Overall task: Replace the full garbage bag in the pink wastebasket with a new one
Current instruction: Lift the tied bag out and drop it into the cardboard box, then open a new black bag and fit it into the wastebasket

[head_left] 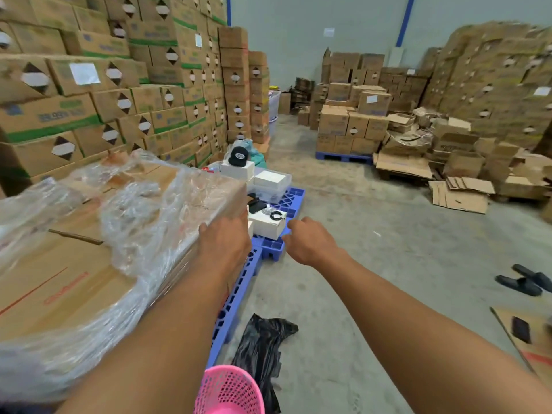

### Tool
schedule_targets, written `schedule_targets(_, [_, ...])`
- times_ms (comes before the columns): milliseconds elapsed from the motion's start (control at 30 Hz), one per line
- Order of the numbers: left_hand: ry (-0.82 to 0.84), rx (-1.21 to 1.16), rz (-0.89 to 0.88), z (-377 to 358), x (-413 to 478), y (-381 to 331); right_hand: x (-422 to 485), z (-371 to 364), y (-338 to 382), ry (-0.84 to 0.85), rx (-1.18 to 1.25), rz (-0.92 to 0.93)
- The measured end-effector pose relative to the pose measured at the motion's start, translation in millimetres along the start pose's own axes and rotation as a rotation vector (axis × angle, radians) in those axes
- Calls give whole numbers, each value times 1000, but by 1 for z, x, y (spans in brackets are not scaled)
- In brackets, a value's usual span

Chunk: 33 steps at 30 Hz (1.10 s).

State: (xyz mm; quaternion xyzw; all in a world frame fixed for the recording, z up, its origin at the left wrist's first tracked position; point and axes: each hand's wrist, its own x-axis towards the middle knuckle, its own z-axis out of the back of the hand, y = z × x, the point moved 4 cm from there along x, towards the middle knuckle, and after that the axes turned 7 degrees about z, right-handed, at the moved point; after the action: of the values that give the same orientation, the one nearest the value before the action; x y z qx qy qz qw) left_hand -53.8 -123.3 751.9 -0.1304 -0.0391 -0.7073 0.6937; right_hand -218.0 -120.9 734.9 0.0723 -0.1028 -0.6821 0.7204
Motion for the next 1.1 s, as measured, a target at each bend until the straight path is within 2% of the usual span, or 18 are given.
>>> schedule_targets(233, [79, 10, 246, -84, 84, -3, 136, -48, -37, 137, -50, 208])
schedule_targets(400, [86, 26, 497, -160, 111, 4, 223, -108, -60, 269, -121, 483])
schedule_targets(533, [262, 68, 674, -223, 95, -14, 251, -170, -85, 462, -157, 645])
schedule_targets(733, [475, 85, 759, -357, 49, -27, 250, -315, -130, 692, -189, 666])
schedule_targets(867, [523, 123, 750, -479, 21, -32, 237, -430, -176, 720, -232, 686])
schedule_targets(1100, [643, -31, 849, -702, -46, -52, 231, -630, -261, 783, -294, 756])
